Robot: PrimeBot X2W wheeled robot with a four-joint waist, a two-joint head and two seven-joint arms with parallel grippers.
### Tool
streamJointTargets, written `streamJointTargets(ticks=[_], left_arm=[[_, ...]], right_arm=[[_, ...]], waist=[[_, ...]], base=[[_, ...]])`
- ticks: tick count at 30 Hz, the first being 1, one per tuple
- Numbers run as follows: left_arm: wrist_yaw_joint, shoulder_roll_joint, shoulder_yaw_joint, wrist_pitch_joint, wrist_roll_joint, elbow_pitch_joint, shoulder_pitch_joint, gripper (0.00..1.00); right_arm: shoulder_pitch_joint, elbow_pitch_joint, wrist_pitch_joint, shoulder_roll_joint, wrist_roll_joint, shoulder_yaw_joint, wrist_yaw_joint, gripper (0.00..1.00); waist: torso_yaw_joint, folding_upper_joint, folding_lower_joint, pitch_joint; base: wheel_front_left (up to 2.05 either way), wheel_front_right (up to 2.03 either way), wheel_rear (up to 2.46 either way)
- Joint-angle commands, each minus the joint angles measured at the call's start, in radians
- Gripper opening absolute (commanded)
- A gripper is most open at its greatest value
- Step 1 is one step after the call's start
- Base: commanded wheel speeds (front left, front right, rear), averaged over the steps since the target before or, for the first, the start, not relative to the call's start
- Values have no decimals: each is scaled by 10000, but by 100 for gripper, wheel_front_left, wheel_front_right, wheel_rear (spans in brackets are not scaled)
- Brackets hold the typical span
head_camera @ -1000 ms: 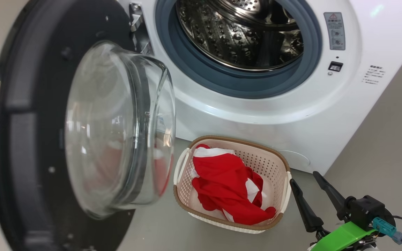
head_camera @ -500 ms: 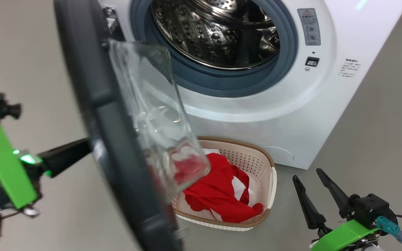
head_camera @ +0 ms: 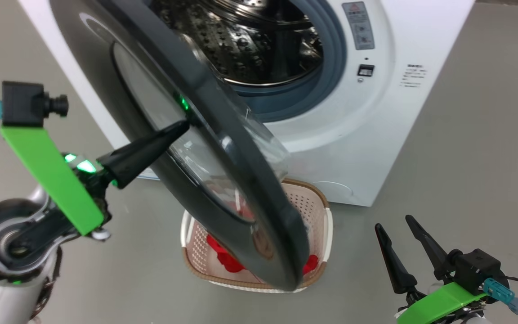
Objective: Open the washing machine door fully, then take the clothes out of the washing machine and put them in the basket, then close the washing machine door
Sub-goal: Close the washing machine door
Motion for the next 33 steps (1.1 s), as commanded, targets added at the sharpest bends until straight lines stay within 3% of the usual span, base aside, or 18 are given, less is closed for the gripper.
streamJointTargets(ticks=[1, 15, 33], left_arm=[[-75, 252, 353, -135, 110, -200, -541, 0], [-75, -367, -1153, -3197, 612, 1246, -1628, 0], [-75, -280, -2307, -6196, 110, 3164, -3354, 0]], right_arm=[[-152, -261, -67, -20, -75, 163, 4, 100], [-260, -360, -67, 91, -126, -6, 4, 100], [-631, -460, -67, 284, -224, -83, 4, 100]], waist=[[-216, 0, 0, 109], [-1017, 0, 0, 342], [-1686, 0, 0, 889]], base=[[0, 0, 0], [0, 0, 0], [0, 0, 0]])
